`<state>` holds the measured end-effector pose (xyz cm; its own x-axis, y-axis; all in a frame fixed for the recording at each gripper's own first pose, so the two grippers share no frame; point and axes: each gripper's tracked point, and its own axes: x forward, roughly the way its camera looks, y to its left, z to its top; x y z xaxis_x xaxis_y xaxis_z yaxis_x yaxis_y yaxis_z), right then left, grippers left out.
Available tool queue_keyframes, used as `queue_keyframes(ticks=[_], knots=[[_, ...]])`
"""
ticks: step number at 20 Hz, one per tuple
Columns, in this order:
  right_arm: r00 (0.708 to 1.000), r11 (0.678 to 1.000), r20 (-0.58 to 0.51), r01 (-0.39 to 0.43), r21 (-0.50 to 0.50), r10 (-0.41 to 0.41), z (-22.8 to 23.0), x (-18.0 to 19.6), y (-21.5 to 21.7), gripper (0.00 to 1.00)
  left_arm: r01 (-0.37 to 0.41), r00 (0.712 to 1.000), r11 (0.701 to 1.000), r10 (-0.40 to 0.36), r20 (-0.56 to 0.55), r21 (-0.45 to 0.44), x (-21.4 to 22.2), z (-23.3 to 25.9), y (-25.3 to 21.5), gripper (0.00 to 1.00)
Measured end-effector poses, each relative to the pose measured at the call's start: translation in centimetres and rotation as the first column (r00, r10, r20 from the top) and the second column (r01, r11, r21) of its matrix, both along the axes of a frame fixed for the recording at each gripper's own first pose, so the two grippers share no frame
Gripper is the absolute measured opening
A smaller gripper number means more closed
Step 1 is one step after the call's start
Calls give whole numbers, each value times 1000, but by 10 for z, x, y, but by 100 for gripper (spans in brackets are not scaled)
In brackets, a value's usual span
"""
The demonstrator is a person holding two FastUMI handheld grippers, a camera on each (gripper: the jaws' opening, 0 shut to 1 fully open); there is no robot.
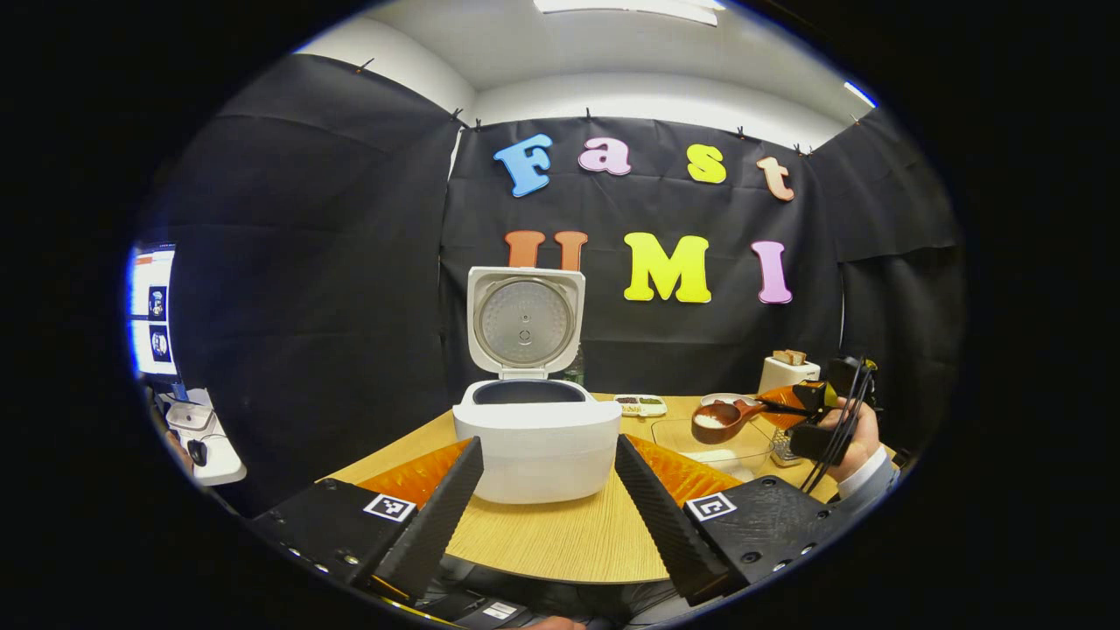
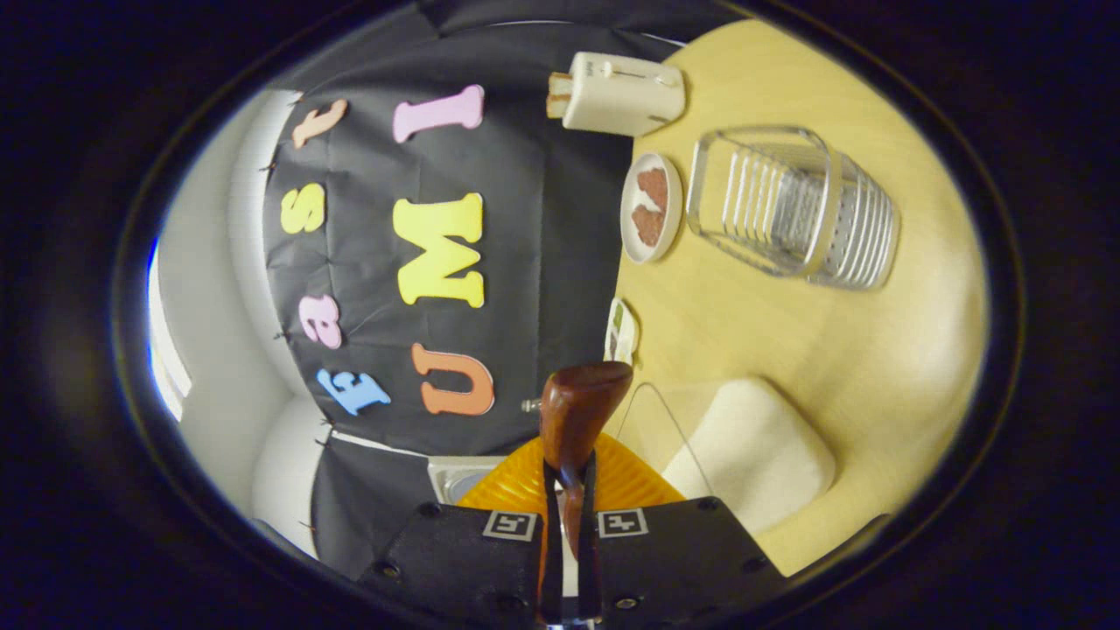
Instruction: Close the left gripper, press the button to open the rice cooker; take a wooden spoon from the chopstick holder with the right hand, scoop a spoonful of rice and pour it into the rice cooker, then put the wooden spoon back into the chopstick holder.
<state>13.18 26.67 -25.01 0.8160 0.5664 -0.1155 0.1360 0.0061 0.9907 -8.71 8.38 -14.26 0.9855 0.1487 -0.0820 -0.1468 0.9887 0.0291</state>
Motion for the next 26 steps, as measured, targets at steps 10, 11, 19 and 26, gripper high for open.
queue_keyframes(ticks=[10, 11, 19, 26], knots=[[996, 997, 66, -56, -51, 59, 59, 2, 66, 12, 3, 1000, 1000, -2, 15, -29, -21, 7, 24, 96], [995, 996, 73, -69, -48, 72, 67, 7, 78, 12, 12, 1000, 999, -11, 21, -34, -24, 11, 24, 96], [976, 963, 125, -146, -225, 178, 96, 58, 170, 12, -35, 999, 999, 35, 17, 9, -18, 26, 51, 97], [918, 847, 228, -174, -502, 324, 109, 80, 250, 12, -103, 995, 994, 103, -3, -18, -11, 23, 80, 97]])
